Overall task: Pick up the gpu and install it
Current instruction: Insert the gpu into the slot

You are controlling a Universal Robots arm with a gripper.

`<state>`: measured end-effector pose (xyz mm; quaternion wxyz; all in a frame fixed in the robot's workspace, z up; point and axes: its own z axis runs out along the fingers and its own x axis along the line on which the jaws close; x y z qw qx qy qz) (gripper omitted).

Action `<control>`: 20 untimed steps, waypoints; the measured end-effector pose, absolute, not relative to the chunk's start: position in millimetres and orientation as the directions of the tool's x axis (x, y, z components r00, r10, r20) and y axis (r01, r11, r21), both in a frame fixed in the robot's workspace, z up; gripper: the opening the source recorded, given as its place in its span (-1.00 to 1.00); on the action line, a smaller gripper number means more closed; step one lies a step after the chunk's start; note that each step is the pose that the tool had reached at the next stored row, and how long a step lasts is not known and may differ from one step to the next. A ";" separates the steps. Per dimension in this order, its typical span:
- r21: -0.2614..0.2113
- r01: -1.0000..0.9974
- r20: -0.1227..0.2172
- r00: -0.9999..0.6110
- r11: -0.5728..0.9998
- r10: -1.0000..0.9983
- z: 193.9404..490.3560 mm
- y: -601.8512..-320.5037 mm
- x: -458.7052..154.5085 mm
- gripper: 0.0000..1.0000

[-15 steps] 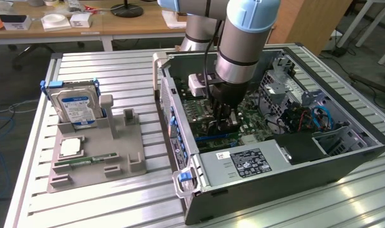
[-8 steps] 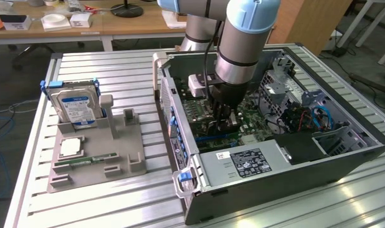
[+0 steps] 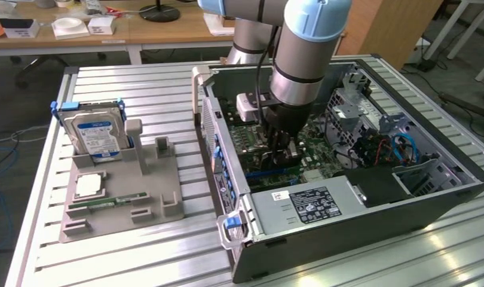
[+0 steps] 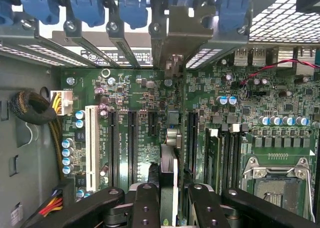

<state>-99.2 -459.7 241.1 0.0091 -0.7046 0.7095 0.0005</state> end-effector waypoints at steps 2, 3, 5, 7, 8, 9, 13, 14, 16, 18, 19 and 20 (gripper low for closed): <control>-0.012 -1.000 -0.013 -0.006 0.006 -1.000 241.1 -459.5 -99.4 -0.47; -0.012 -1.000 -0.013 -0.006 0.006 -1.000 241.1 -459.5 -99.6 -0.47; -0.012 -1.000 -0.013 -0.006 0.006 -1.000 241.0 -459.4 -99.6 -0.47; -0.012 -1.000 -0.014 -0.006 0.006 -1.000 240.3 -459.4 -99.7 -0.47; -0.012 -1.000 -0.014 -0.006 0.006 -1.000 239.8 -459.4 -99.7 -0.47; -0.012 -1.000 -0.013 -0.006 0.006 -1.000 239.5 -459.4 -99.8 -0.47; -0.012 -1.000 -0.013 -0.006 0.006 -1.000 239.3 -459.5 -99.8 -0.47; -0.012 -1.000 -0.013 -0.006 0.006 -1.000 239.2 -459.4 -99.8 -0.47; -0.012 -1.000 -0.013 -0.006 0.007 -1.000 239.1 -459.4 -100.2 -0.47; -0.012 -1.000 -0.014 -0.006 0.006 -1.000 239.1 -459.2 -100.5 -0.47; -0.012 -1.000 -0.014 -0.006 0.006 -1.000 239.1 -459.2 -100.5 -0.47; -0.012 -1.000 -0.013 -0.006 0.006 -1.000 239.1 -459.2 -100.5 -0.47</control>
